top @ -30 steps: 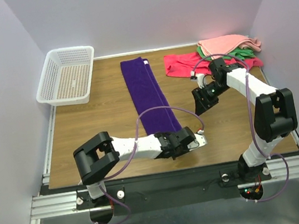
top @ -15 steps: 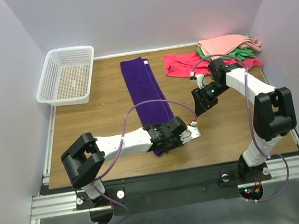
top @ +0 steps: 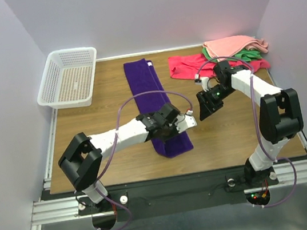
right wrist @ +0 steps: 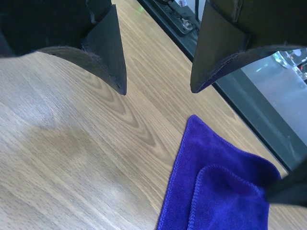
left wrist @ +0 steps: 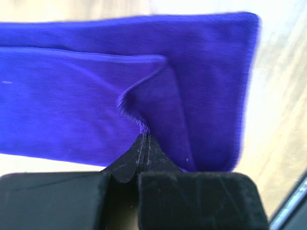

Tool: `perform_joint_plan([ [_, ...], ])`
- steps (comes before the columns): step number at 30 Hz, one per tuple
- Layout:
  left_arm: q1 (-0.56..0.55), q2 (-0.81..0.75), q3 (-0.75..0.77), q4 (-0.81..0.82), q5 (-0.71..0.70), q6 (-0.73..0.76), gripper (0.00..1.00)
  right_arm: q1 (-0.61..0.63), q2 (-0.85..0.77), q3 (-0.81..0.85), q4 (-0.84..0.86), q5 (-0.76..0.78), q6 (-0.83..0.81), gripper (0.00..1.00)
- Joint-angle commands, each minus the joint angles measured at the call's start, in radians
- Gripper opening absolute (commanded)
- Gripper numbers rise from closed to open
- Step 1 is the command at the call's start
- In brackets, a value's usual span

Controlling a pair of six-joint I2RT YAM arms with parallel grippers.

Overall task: Roll the towels
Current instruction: Fold the towel

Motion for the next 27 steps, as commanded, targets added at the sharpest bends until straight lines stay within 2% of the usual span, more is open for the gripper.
perform_joint_plan([
  [1, 0.039, -0.005, 0.072, -0.019, 0.024, 0.108, 0.0, -0.006, 0.018, 0.005, 0.007, -0.028, -0.012, 0.61],
  [5, 0.036, -0.002, 0.095, -0.06, 0.117, 0.134, 0.0, -0.006, 0.018, 0.005, 0.006, -0.021, -0.021, 0.61],
  [9, -0.038, 0.004, 0.091, -0.062, 0.153, 0.027, 0.0, -0.007, 0.021, -0.002, 0.006, -0.021, -0.026, 0.61],
  [17, -0.145, 0.036, 0.036, -0.011, 0.205, -0.054, 0.0, -0.006, 0.012, -0.012, 0.006, -0.021, -0.031, 0.6],
  [23, -0.154, 0.116, 0.011, 0.02, 0.138, -0.09, 0.24, -0.007, 0.004, -0.017, 0.006, -0.021, -0.031, 0.6],
  [24, -0.156, 0.123, 0.01, 0.023, 0.13, -0.093, 0.24, -0.006, 0.005, -0.017, 0.006, -0.021, -0.032, 0.6],
  [27, -0.154, 0.14, 0.003, 0.038, 0.099, -0.107, 0.32, -0.006, 0.002, -0.018, 0.006, -0.021, -0.032, 0.61],
])
